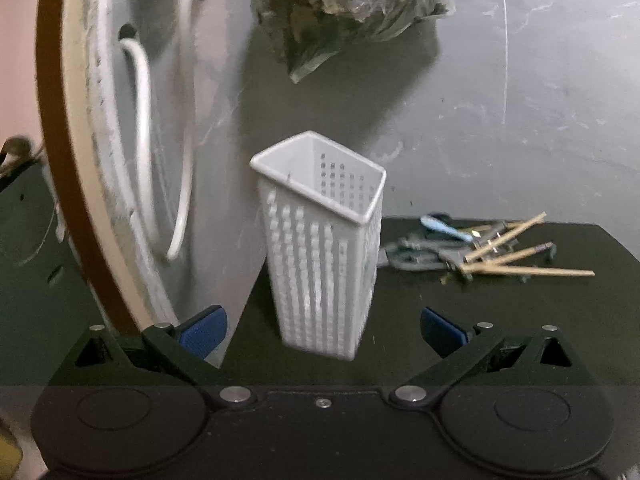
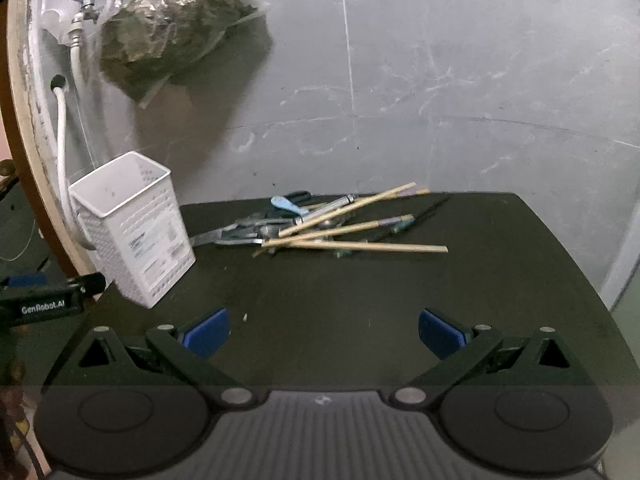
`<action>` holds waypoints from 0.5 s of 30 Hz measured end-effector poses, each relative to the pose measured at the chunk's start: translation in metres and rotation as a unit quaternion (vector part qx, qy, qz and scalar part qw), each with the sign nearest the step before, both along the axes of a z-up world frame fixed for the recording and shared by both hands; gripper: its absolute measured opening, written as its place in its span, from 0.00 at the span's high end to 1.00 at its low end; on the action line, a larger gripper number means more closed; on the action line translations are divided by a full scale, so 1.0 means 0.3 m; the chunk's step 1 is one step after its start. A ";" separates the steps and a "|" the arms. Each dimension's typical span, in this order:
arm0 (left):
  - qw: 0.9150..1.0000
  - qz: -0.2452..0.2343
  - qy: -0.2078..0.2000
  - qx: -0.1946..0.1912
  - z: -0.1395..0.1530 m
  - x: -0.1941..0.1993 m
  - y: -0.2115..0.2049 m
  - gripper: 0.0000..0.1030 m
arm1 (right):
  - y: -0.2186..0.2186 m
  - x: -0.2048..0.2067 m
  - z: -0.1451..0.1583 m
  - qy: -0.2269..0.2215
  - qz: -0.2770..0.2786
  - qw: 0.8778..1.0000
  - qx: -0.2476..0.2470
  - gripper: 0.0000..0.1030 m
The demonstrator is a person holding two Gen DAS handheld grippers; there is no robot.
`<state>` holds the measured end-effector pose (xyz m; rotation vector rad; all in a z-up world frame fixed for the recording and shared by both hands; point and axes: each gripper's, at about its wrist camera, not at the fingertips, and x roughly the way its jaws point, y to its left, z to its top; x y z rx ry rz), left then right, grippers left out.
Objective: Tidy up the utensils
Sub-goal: 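Grasp the white perforated caddy with the left tool and lift it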
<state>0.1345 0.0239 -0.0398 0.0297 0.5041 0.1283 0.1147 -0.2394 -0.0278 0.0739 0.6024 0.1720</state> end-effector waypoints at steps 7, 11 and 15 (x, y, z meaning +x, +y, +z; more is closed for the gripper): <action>0.997 0.044 -0.036 0.059 0.000 0.168 0.000 0.00 | -0.032 0.186 -0.034 0.021 0.032 0.999 0.009 0.00; 0.996 0.026 -0.028 0.081 -0.009 0.242 0.001 0.00 | -0.049 0.248 -0.061 0.035 0.039 0.998 0.017 0.00; 0.996 0.014 -0.016 0.088 -0.018 0.288 0.000 0.00 | -0.046 0.277 -0.075 0.047 0.042 0.998 0.021 0.00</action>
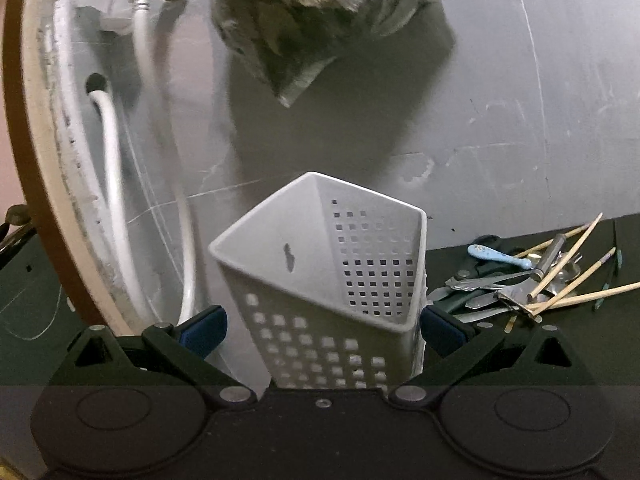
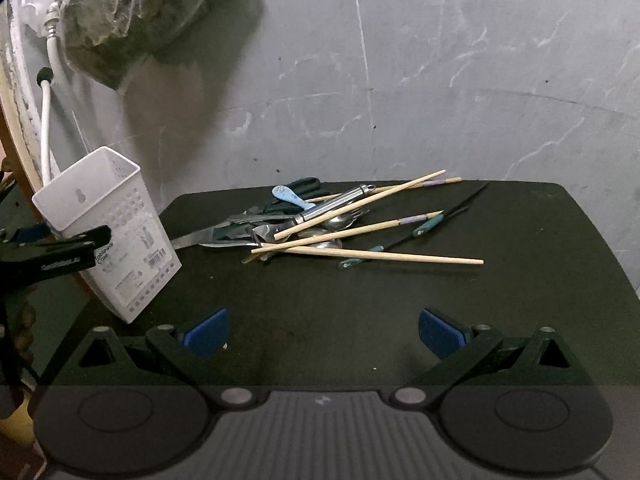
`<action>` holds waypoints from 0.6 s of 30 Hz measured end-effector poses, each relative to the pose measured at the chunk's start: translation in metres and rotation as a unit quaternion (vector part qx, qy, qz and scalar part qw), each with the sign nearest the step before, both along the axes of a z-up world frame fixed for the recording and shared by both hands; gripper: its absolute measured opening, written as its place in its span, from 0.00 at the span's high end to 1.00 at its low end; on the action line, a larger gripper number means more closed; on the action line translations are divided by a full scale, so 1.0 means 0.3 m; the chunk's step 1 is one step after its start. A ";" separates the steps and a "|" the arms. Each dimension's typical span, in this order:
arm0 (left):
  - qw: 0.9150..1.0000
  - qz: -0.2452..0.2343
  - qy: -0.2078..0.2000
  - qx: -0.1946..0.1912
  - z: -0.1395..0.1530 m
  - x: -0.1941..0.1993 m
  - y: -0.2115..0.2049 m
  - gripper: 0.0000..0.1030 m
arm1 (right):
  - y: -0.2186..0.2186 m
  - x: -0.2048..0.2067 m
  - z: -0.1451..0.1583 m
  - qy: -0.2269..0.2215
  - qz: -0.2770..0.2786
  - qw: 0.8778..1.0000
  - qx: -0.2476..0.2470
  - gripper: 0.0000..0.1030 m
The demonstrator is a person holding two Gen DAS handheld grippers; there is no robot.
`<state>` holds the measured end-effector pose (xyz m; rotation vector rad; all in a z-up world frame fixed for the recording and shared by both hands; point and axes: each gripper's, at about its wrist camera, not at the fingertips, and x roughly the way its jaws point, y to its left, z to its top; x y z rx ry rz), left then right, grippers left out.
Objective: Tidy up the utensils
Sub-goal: 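Grasp the white perforated caddy with the left tool and lift it, then grasp the metal ring-handled tool from the pile with the right tool while the left tool holds the caddy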
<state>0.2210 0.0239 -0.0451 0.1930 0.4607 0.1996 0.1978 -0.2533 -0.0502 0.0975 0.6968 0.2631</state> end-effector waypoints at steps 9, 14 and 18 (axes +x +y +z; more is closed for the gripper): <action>0.998 -0.040 0.028 0.027 -0.026 0.051 -0.016 0.09 | 0.027 0.028 -0.014 0.017 -0.044 0.999 0.006 0.00; 0.998 -0.048 0.026 0.021 -0.026 0.034 -0.003 0.11 | 0.042 0.043 -0.032 0.031 -0.069 0.997 0.015 0.00; 0.997 -0.067 0.027 0.016 -0.009 0.012 0.011 0.15 | 0.048 0.068 -0.057 0.046 -0.080 0.995 0.034 0.00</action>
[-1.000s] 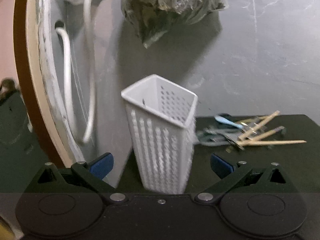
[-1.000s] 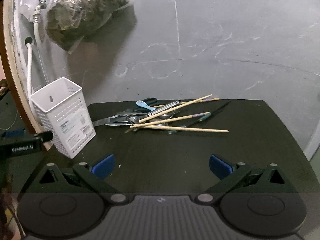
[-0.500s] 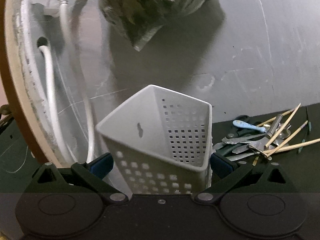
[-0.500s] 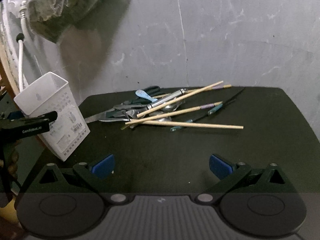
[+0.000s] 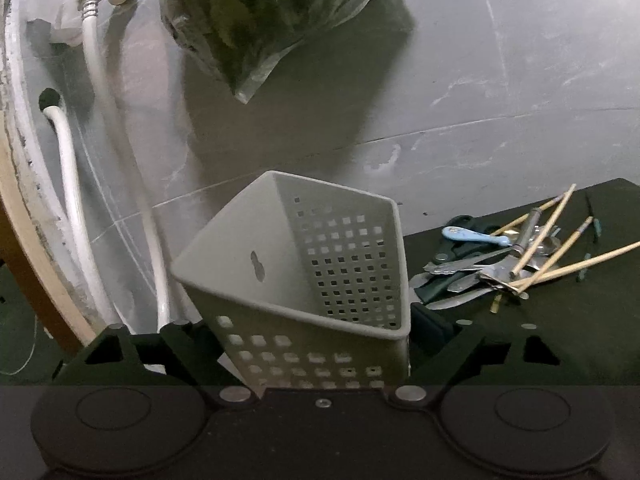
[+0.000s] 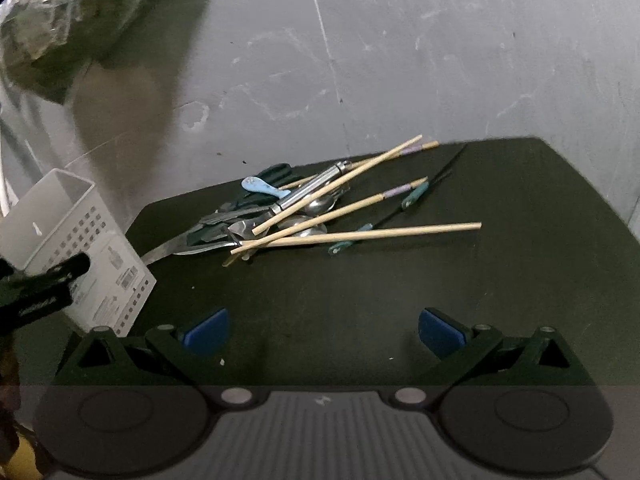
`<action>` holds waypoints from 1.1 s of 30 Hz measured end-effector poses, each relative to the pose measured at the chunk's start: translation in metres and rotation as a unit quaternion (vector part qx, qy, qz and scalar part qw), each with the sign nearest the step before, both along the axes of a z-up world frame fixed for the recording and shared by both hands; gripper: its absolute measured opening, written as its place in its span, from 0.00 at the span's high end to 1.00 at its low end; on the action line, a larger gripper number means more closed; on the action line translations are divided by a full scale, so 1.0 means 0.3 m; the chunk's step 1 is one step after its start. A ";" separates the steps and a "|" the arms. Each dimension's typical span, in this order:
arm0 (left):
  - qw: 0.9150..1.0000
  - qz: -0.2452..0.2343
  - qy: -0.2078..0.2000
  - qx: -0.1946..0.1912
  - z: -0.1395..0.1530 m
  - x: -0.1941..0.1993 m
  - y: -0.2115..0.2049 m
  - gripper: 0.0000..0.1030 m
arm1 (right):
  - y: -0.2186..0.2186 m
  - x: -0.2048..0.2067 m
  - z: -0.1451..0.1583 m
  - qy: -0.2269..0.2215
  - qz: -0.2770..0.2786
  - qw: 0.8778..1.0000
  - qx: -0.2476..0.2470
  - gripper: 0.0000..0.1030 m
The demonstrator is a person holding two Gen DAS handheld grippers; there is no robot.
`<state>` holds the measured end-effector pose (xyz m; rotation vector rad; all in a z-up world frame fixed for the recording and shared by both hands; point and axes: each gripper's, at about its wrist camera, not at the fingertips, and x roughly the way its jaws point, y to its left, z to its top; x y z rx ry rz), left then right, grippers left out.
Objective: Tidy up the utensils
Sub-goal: 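Grasp the metal ring-handled tool from the pile with the right tool while the left tool holds the caddy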
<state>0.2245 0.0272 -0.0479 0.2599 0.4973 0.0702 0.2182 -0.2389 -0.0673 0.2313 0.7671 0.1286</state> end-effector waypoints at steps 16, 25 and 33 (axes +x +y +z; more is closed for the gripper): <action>1.000 0.010 0.001 0.004 0.009 -0.026 -0.027 0.15 | 0.023 0.159 -0.062 0.017 0.016 0.999 0.036 0.00; 1.000 0.018 -0.001 -0.004 0.004 -0.022 -0.039 0.18 | -0.024 0.342 0.031 -0.041 0.087 0.993 0.063 0.00; 1.000 0.008 0.008 -0.017 0.020 -0.054 -0.032 0.20 | -0.045 0.663 0.023 -0.011 0.086 0.992 0.091 0.11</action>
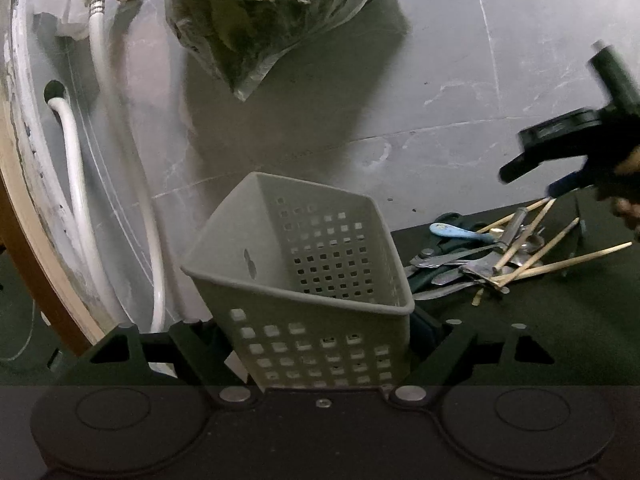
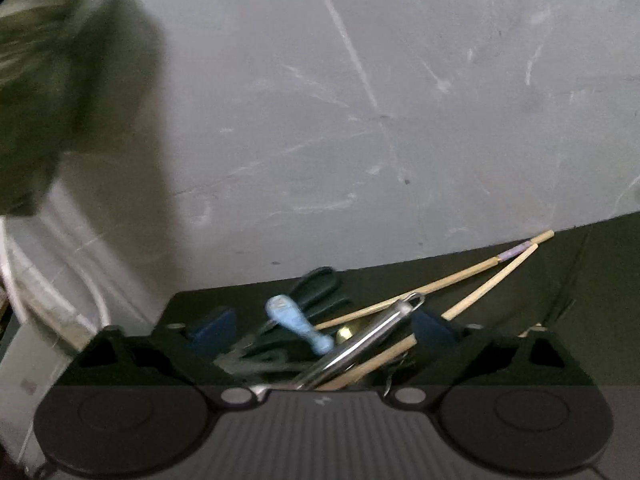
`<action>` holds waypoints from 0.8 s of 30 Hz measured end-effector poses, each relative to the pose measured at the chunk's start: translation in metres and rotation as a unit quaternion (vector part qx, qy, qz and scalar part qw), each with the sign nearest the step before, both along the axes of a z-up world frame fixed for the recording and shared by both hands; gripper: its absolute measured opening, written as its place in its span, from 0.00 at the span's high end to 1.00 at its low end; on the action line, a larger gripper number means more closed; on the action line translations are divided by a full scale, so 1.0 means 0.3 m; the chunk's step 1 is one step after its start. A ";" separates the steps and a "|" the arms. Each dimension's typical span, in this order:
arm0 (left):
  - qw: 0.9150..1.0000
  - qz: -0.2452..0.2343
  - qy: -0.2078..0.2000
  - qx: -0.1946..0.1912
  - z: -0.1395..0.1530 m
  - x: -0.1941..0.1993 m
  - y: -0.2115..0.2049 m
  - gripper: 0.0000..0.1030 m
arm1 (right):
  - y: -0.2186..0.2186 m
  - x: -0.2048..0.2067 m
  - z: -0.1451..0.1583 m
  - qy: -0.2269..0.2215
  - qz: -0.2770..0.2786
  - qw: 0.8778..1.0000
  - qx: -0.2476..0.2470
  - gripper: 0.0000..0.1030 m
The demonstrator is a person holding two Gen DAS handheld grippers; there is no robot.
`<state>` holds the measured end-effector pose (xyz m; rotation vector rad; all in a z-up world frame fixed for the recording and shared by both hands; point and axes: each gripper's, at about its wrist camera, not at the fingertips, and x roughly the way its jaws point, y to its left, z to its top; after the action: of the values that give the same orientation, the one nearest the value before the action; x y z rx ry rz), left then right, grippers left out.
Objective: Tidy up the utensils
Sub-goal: 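Grasp the metal ring-handled tool from the pile with the right tool while the left tool holds the caddy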
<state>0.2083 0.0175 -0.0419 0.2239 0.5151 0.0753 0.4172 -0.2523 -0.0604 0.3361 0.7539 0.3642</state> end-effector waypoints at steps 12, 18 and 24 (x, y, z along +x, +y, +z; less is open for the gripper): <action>1.000 -0.011 0.004 -0.015 0.005 -0.027 -0.006 0.21 | -0.034 0.214 -0.102 0.130 -0.065 0.989 0.012 0.24; 1.000 -0.015 0.005 -0.014 0.006 -0.027 0.001 0.21 | -0.039 0.243 -0.150 0.168 -0.088 0.980 0.057 0.33; 1.000 -0.016 0.003 -0.014 0.005 -0.024 0.000 0.21 | -0.036 0.245 -0.169 0.169 -0.101 0.977 0.076 0.58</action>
<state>0.2012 0.0177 -0.0405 0.2047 0.5182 0.0356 0.4907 -0.2630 -0.1110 0.6247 1.0182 0.1737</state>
